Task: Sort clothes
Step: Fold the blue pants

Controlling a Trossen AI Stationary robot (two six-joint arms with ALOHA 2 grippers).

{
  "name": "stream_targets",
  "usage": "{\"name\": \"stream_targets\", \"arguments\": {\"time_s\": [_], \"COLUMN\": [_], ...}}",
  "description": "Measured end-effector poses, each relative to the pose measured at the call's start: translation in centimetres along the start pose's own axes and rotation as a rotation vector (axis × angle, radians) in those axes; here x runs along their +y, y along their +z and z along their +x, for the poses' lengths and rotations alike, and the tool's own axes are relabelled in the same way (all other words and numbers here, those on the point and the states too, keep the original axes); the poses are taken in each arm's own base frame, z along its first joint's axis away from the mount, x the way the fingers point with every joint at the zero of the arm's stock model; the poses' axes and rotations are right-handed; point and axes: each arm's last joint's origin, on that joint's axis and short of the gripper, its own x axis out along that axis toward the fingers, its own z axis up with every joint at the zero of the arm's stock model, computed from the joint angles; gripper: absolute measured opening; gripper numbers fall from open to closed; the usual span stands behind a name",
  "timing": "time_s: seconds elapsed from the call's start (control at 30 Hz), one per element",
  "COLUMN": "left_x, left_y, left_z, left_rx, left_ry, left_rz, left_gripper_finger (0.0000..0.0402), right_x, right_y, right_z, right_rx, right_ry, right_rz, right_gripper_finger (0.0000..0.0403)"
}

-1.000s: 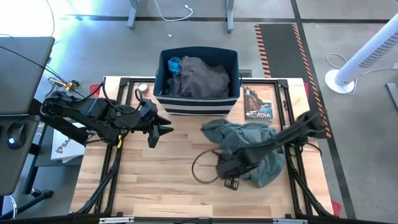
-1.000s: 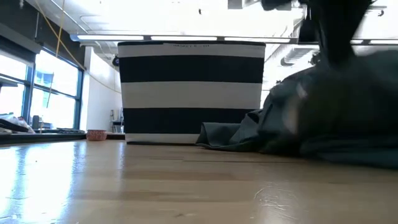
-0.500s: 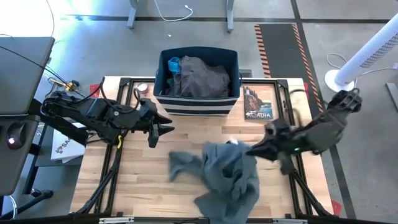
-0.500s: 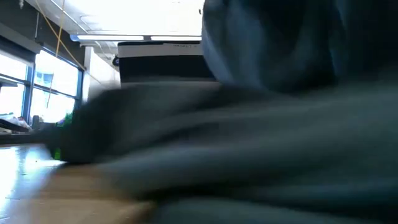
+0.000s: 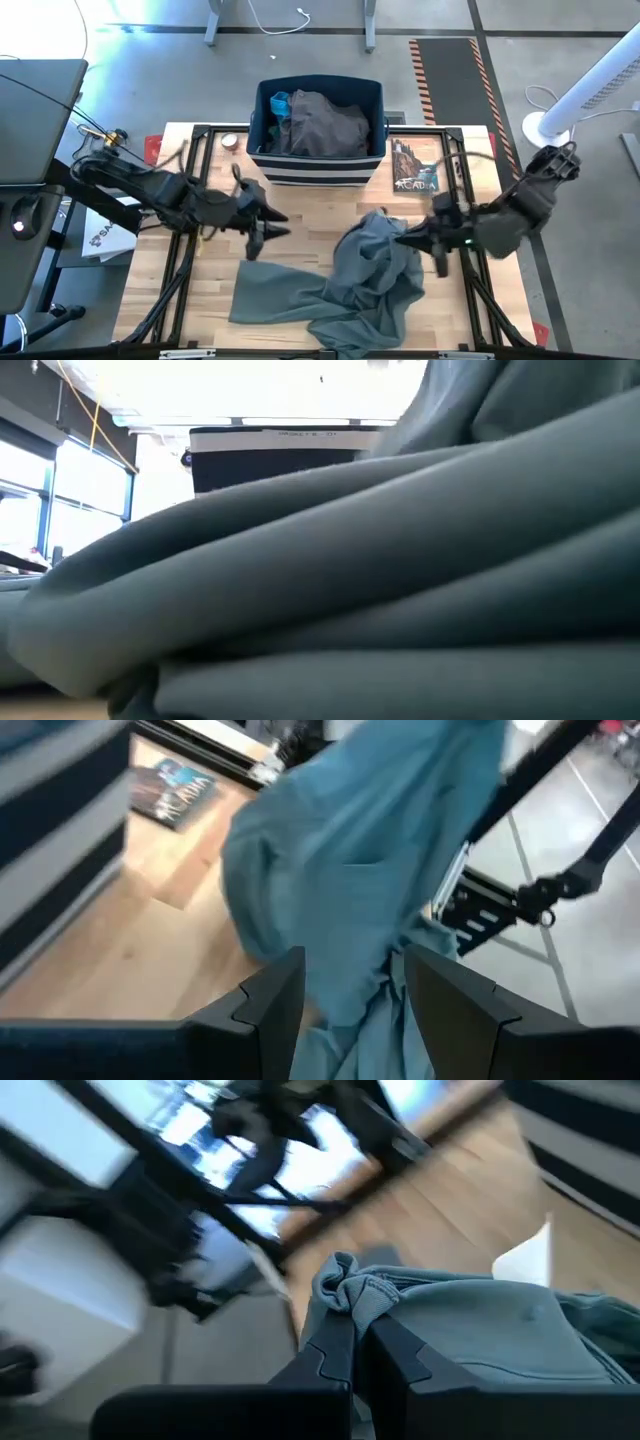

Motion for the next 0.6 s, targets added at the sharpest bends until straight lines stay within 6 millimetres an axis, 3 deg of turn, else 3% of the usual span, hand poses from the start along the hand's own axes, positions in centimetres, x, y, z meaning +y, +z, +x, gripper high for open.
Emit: {"name": "stream_targets", "arguments": {"time_s": [0.1, 0.23, 0.4, 0.6], "left_x": [-0.9, -2.1, -3.8, -3.7], "left_y": [-0.9, -1.5, -0.1, 0.9], "left_z": [2.1, 5.2, 7.9, 9.7], "left_rx": [0.032, 0.024, -0.151, -0.246], "left_ry": [0.003, -0.030, -0.206, -0.263], "left_rz": [0.005, -0.014, 0.002, -0.029], "left_gripper_finger": [0.0170, 0.0170, 0.0170, 0.0170], "right_x": [0.0, 1.2, 2.9, 4.2], "right_y": [-1.0, -1.5, -1.3, -0.8], "right_z": [1.8, 4.0, 5.8, 6.3], "right_rx": [0.041, 0.053, 0.033, -0.028], "right_ry": [-0.066, -0.020, 0.128, 0.256], "right_rz": [0.008, -0.032, -0.083, -0.123], "right_gripper_finger": [0.0002, 0.0003, 0.0003, 0.0003]}}
